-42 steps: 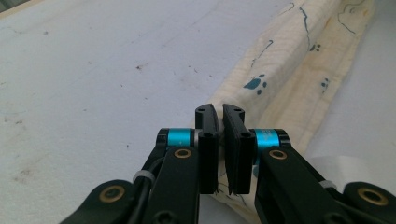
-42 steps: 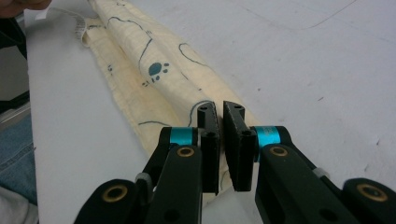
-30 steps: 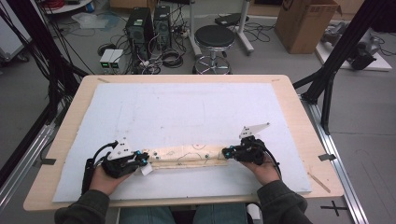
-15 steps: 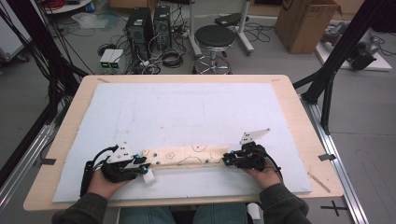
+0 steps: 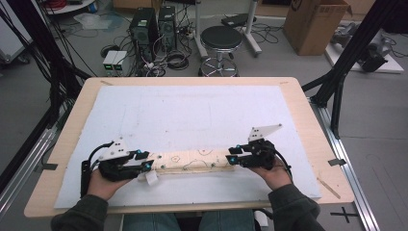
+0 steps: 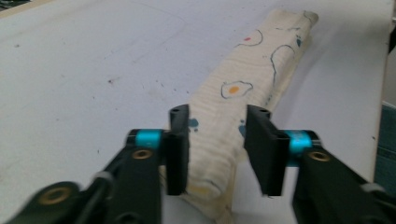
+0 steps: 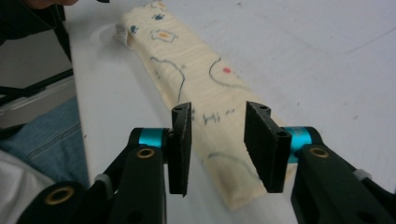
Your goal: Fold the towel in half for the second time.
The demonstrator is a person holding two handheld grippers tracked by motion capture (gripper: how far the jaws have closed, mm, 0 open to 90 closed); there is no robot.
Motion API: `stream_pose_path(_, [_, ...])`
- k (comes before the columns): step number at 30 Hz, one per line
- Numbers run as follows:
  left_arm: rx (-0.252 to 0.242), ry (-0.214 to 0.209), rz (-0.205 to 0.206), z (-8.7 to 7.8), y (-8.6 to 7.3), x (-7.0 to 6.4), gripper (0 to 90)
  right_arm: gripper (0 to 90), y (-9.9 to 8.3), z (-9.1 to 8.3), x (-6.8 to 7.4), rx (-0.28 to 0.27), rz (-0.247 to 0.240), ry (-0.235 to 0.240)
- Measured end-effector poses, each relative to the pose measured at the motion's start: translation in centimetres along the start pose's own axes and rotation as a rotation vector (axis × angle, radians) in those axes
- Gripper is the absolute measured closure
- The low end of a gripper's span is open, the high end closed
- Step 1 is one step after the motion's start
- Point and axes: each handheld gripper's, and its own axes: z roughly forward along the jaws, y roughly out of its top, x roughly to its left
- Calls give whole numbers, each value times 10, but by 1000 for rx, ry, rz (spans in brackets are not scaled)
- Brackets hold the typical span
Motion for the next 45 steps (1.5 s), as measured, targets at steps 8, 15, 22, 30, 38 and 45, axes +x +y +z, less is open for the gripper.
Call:
stream_pose_path(8, [111, -37, 44, 39, 2, -8, 777, 704, 13, 44, -2, 76, -4, 31])
stream_pose_path(15, [168, -16, 43, 42, -11, -5, 761, 704, -1, 59, -1, 139, -27, 10])
stream_pose_path(22, [178, -3, 41, 38, -19, -5, 723, 681, -15, 52, 3, 164, -68, -16])
stream_pose_path(30, [179, 10, 50, 35, -21, -6, 697, 668, -30, 36, 5, 153, -86, -46])
stream_pose_path(38, [158, -4, 44, 30, -22, -6, 658, 606, -33, 35, 7, 134, -90, -37])
stream_pose_path(45, [36, -12, 3, 18, -10, 2, 623, 558, -13, 25, 3, 25, -93, -36])
